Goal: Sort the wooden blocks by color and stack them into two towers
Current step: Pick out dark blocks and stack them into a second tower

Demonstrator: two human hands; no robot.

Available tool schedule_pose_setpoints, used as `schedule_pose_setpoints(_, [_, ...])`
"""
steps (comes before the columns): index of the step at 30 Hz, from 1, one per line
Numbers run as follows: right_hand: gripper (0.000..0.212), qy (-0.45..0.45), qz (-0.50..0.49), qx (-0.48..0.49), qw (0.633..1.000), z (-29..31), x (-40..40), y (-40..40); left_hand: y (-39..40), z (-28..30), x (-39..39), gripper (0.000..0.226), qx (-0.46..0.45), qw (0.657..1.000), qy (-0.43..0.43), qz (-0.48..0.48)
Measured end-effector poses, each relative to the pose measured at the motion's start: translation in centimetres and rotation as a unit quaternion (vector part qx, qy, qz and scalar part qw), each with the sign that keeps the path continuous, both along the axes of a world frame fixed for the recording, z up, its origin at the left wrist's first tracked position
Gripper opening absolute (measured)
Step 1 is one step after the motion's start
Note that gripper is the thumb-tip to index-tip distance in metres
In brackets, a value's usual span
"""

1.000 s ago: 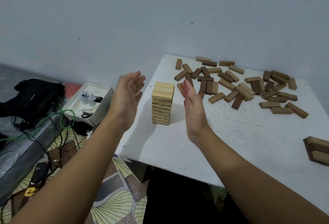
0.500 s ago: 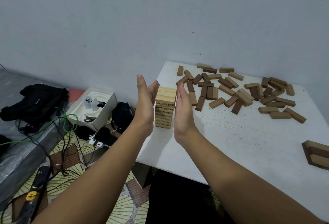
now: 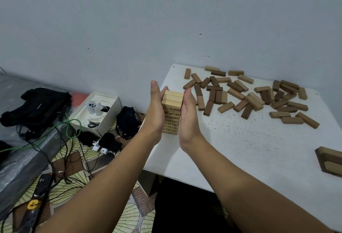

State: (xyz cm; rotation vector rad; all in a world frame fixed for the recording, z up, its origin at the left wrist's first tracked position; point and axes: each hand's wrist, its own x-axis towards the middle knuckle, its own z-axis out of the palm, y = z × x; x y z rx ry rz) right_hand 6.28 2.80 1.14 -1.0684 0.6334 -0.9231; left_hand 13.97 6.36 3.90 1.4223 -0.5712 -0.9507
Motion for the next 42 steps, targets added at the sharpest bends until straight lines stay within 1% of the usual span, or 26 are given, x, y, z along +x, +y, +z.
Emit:
schedule_pose_setpoints(2, [0.071,0.006,0.000,0.002,1.000,-0.1,0.1,-0.1,0.1,0.0,-0.1,0.079,0.006,1.000,-0.006,0.001])
schedule_pose_setpoints(4, [0.073,0.005,0.000,0.008,1.000,-0.3,0.2,-0.2,0.2,0.2,-0.2,0.079,0.006,1.000,-0.006,-0.001])
schedule_pose_setpoints(8, [0.067,-0.012,0.012,0.014,1.000,-0.5,0.0,-0.4,0.4,0.2,-0.4,0.079,-0.003,1.000,-0.020,-0.013])
schedule_pose_setpoints(11, [0.067,-0.010,0.017,0.010,1.000,-0.6,0.0,-0.4,0.3,0.0,-0.2,0.082,-0.008,1.000,-0.007,-0.010])
schedule_pose_setpoints(15, [0.078,0.004,-0.003,0.017,1.000,-0.3,0.2,-0.2,0.4,0.3,-0.1,0.082,-0.007,1.000,-0.012,-0.022])
schedule_pose_setpoints(20, [0.062,0.017,0.000,0.014,1.000,-0.2,-0.3,-0.7,0.5,0.3,-0.2,0.080,-0.015,0.999,-0.030,-0.024])
schedule_pose_setpoints(22, [0.059,0.022,0.010,0.011,1.000,-0.2,-0.4,-0.7,0.5,0.2,-0.3,0.080,-0.016,0.999,-0.035,-0.018])
schedule_pose_setpoints(27, [0.063,0.029,0.010,0.021,0.999,-0.2,0.0,-0.7,0.6,0.3,-0.5,0.080,-0.018,0.999,-0.042,-0.012])
schedule_pose_setpoints(31, [0.077,0.048,0.009,0.023,0.999,-0.1,0.5,-0.4,0.7,0.1,-0.4,0.081,-0.021,0.999,-0.043,-0.018])
schedule_pose_setpoints(32, [0.078,0.054,0.008,0.025,0.998,-0.2,0.5,-0.4,0.8,0.1,-0.4,0.081,-0.023,0.999,-0.041,-0.022])
schedule_pose_setpoints(35, [0.068,0.062,0.000,0.016,0.998,-0.3,0.0,-0.5,0.9,0.4,-0.4,0.082,-0.025,0.998,-0.044,-0.026])
schedule_pose_setpoints(38, [0.055,0.053,-0.028,-0.013,0.998,0.2,-0.8,-0.7,0.7,0.8,0.0,0.087,-0.045,0.997,-0.057,0.007])
schedule_pose_setpoints(39, [0.053,0.056,-0.048,-0.016,0.997,0.6,-1.2,-0.7,0.6,0.9,0.2,0.081,-0.050,0.996,-0.068,0.024])
schedule_pose_setpoints(42, [0.055,0.085,-0.089,-0.039,0.992,1.4,-2.7,-1.0,0.1,1.5,1.1,0.046,-0.046,0.987,-0.141,0.062])
